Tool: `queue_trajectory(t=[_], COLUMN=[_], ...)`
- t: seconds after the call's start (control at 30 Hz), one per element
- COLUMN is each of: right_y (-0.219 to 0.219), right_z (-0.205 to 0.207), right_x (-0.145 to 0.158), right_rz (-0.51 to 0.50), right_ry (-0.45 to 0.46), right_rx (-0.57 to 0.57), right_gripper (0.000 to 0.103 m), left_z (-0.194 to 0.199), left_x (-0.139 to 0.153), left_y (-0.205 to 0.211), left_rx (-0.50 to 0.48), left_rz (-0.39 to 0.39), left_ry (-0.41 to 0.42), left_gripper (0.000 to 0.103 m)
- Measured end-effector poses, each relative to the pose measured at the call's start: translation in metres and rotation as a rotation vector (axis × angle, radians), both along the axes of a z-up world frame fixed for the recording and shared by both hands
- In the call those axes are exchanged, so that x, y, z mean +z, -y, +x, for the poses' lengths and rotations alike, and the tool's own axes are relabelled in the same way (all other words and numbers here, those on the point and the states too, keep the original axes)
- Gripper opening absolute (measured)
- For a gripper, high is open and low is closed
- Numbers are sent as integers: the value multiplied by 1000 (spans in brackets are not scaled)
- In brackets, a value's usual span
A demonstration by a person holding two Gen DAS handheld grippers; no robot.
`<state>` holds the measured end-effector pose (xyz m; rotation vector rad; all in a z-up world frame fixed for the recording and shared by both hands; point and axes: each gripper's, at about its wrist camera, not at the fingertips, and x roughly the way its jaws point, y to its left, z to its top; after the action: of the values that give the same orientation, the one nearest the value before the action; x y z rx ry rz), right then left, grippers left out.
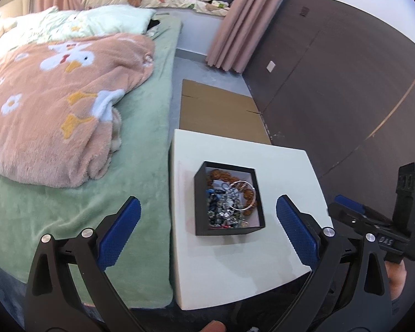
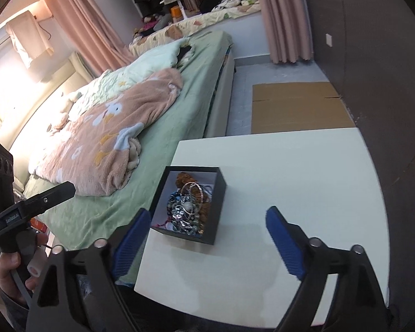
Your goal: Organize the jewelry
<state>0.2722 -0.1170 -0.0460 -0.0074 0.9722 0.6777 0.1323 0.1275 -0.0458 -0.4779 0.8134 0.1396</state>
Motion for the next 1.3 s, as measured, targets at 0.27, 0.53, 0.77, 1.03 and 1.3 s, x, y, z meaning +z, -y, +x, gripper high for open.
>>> queue_trajectory(t=[0.27, 0.53, 0.77, 1.03, 1.3], right_y=[42, 81, 111, 131, 146], right_z=[-22, -54, -83, -123, -153], right_x=[24, 37, 47, 55, 63], right_rz=[32, 17, 41, 33, 22], right_ry=[34, 78, 90, 128, 171], right_rx=[-22, -67, -105, -109, -117], right_gripper=[95, 95, 95, 95, 95], left_z=[-14, -39, -67, -104, -131], left_x=[24, 49, 61, 73, 85], left_y=[47, 95, 120, 138, 145], left_rx=[-61, -120, -144, -172, -189], left_rz=[100, 196, 214, 251, 282], left_ry=[35, 111, 148, 186, 222], left_gripper=[98, 98, 98, 98, 98])
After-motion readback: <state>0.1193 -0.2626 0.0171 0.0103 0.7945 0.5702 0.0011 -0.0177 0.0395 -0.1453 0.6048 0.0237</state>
